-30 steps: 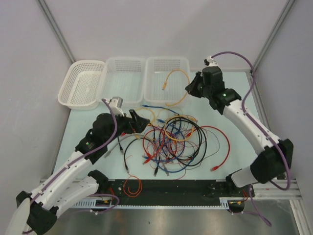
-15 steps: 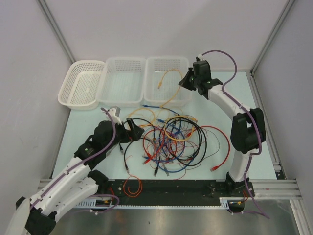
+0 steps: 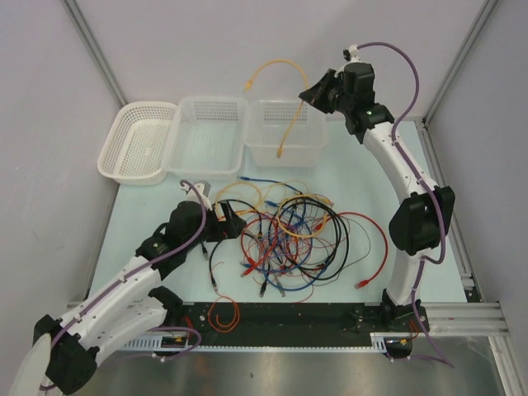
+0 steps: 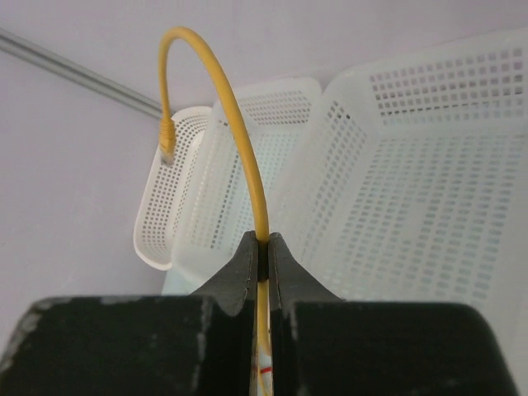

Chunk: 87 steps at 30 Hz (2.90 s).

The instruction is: Untangle the cables

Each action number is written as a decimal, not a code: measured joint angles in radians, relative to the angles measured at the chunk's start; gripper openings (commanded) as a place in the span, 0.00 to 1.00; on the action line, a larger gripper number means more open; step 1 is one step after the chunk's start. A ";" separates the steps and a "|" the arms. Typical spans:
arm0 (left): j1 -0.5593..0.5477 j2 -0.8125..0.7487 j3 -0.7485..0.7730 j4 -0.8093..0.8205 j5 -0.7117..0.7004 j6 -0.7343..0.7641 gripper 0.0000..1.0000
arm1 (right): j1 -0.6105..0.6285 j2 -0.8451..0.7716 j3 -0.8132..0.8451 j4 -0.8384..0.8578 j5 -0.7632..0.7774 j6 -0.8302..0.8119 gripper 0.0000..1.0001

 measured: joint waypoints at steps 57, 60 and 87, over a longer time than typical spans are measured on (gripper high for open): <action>0.000 0.000 -0.052 0.046 0.067 -0.041 1.00 | -0.049 -0.122 -0.325 0.101 -0.307 0.192 0.00; 0.000 0.004 -0.052 0.046 0.066 -0.041 1.00 | -0.062 -0.045 -0.225 0.090 -0.265 0.183 0.08; -0.066 0.370 0.161 0.169 0.119 -0.033 0.86 | 0.262 -0.649 -0.645 -0.121 0.338 -0.118 0.70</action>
